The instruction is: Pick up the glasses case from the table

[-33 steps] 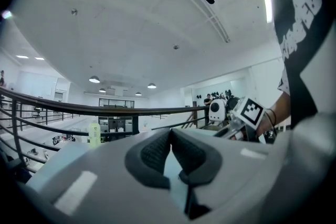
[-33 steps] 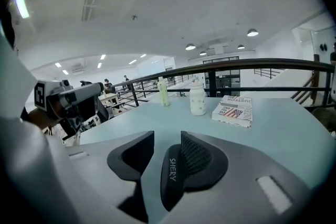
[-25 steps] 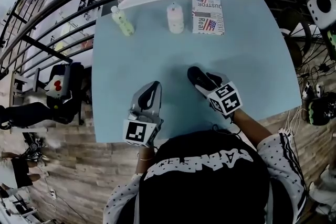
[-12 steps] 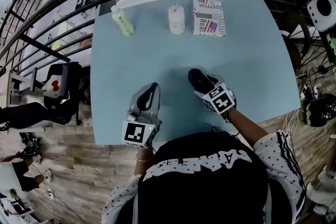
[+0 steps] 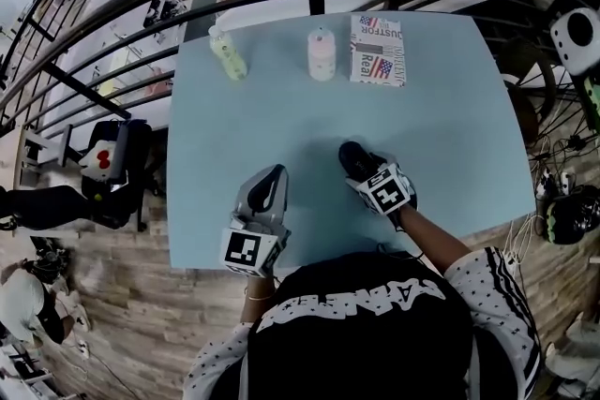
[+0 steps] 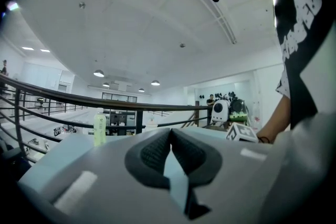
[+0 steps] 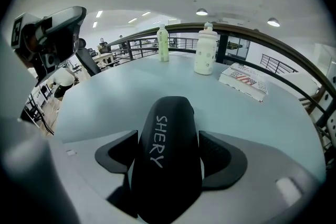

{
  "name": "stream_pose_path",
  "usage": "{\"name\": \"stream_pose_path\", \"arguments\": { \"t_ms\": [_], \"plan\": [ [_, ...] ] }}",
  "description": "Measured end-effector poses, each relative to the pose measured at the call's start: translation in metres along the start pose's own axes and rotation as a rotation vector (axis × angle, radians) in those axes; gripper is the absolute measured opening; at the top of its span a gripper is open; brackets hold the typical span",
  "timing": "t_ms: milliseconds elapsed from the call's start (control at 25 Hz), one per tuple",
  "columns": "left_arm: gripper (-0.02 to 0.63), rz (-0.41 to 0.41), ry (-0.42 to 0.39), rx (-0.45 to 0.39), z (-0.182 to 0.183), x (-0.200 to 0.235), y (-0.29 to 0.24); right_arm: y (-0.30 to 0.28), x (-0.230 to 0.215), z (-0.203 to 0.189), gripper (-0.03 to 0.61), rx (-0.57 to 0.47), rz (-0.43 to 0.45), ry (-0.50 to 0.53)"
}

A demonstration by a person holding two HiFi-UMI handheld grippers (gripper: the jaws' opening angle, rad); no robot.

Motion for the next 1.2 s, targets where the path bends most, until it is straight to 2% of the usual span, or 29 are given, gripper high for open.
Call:
{"name": "stream_pose_path", "arguments": {
  "t_ms": [280, 520, 680, 840, 1200],
  "plan": [
    [0.0, 0.022, -0.001, 0.0, -0.002, -0.013, 0.003, 0.001, 0.001, -0.002, 0.374, 0.015, 0.021, 0.002],
    [0.0, 0.081, 0.006, -0.002, 0.002, -0.02, 0.013, 0.007, -0.002, -0.003, 0.368, -0.005, 0.043, 0.006],
    [0.0, 0.107, 0.02, 0.009, 0.002, -0.027, 0.013, 0.021, -0.006, 0.001, 0.368, -0.063, 0.056, -0.017],
    [0.0, 0.133, -0.005, 0.001, 0.007, -0.036, 0.007, 0.038, -0.018, 0.01, 0.368, -0.135, 0.072, -0.038],
    [0.0, 0.128, -0.048, 0.004, 0.022, -0.065, -0.009, 0.098, -0.053, 0.023, 0.368, -0.324, 0.067, -0.13]
  ]
}}
Point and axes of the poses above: the fingertips, and each gripper's own axes: y backward along the fingers, x to its left, z out of its top, the point moved 5 cm from there along y, backward along the fingers, and after that the axes turned 13 degrees about y, right-handed, at the moved point
